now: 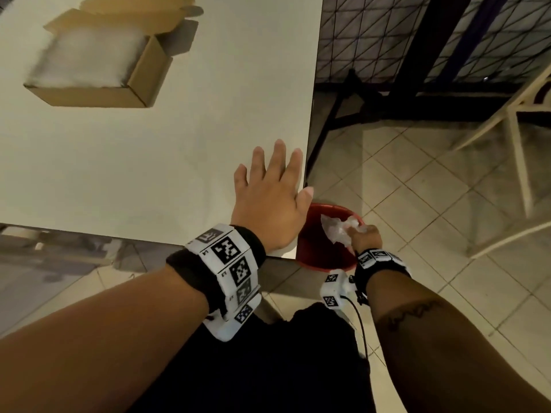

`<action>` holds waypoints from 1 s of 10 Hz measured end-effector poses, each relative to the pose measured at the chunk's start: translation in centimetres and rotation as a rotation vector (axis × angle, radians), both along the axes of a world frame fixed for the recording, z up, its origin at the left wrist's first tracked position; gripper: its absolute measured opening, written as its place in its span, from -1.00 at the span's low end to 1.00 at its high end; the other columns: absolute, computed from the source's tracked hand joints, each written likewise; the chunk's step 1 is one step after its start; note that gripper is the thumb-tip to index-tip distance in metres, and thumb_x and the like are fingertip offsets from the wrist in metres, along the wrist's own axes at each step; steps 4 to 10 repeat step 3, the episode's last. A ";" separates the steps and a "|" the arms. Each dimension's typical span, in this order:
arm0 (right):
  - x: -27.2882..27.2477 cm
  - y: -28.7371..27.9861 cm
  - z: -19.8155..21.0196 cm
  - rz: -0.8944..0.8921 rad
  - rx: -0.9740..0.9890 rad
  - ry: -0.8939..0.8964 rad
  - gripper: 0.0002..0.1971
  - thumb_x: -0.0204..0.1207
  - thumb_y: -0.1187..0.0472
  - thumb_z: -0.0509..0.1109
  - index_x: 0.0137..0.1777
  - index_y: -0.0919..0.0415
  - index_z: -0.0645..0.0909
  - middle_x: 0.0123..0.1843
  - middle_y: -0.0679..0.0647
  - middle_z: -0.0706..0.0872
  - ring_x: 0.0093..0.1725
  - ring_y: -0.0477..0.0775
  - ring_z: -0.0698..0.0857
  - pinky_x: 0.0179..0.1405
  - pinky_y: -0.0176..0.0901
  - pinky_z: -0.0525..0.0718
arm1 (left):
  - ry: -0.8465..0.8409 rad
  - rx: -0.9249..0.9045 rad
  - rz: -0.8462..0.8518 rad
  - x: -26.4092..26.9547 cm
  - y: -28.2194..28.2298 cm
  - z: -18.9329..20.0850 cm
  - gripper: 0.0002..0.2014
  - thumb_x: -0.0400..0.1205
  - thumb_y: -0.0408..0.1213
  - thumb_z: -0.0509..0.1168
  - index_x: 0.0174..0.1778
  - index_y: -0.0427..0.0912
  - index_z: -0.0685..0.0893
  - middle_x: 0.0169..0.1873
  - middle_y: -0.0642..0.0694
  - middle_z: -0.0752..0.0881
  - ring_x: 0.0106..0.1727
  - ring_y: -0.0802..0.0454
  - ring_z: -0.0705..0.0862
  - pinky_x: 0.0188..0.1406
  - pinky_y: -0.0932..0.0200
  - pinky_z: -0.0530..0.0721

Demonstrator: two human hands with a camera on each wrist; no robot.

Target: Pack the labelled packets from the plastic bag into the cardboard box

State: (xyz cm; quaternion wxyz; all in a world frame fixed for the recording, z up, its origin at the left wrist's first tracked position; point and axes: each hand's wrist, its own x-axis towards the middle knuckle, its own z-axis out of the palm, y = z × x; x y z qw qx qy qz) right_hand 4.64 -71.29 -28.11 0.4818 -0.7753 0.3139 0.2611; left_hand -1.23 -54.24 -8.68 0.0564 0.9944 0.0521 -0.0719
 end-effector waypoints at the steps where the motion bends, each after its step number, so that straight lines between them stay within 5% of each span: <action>1: -0.2 -0.2 -3.1 -0.078 0.069 0.046 -0.47 0.41 0.07 0.48 0.30 0.33 0.49 0.24 0.27 0.63 0.12 0.28 0.65 0.23 0.16 0.63 | -0.004 0.012 0.009 0.1 0.0 0.0 -0.39 0.70 0.06 -0.11 0.66 -0.04 -0.06 0.66 -0.12 -0.08 0.65 -0.27 -0.11 0.54 -0.29 -0.04; 2: -1.2 -0.7 -3.6 -0.056 0.071 0.121 -0.38 0.43 0.21 0.49 0.45 0.36 0.39 0.33 0.30 0.59 0.17 0.24 0.60 0.27 0.18 0.60 | 0.000 0.000 0.007 0.0 -0.1 0.2 -0.39 0.70 0.06 -0.11 0.66 -0.04 -0.05 0.66 -0.13 -0.07 0.65 -0.27 -0.11 0.54 -0.29 -0.03; 3: -2.1 -1.5 -2.7 0.009 0.012 0.167 -0.52 0.51 0.30 0.40 0.40 0.44 0.44 0.03 0.25 0.61 0.04 0.20 0.61 0.07 -0.10 0.55 | -0.006 -0.018 -0.004 0.0 -0.2 0.1 -0.39 0.70 0.05 -0.11 0.66 -0.04 -0.05 0.66 -0.13 -0.08 0.65 -0.27 -0.12 0.54 -0.30 -0.05; 10: -2.1 -1.5 -2.7 0.009 0.012 0.167 -0.52 0.51 0.30 0.40 0.40 0.44 0.44 0.03 0.25 0.61 0.04 0.20 0.61 0.07 -0.10 0.55 | -0.006 -0.018 -0.004 0.0 -0.2 0.1 -0.39 0.70 0.05 -0.11 0.66 -0.04 -0.05 0.66 -0.13 -0.08 0.65 -0.27 -0.12 0.54 -0.30 -0.05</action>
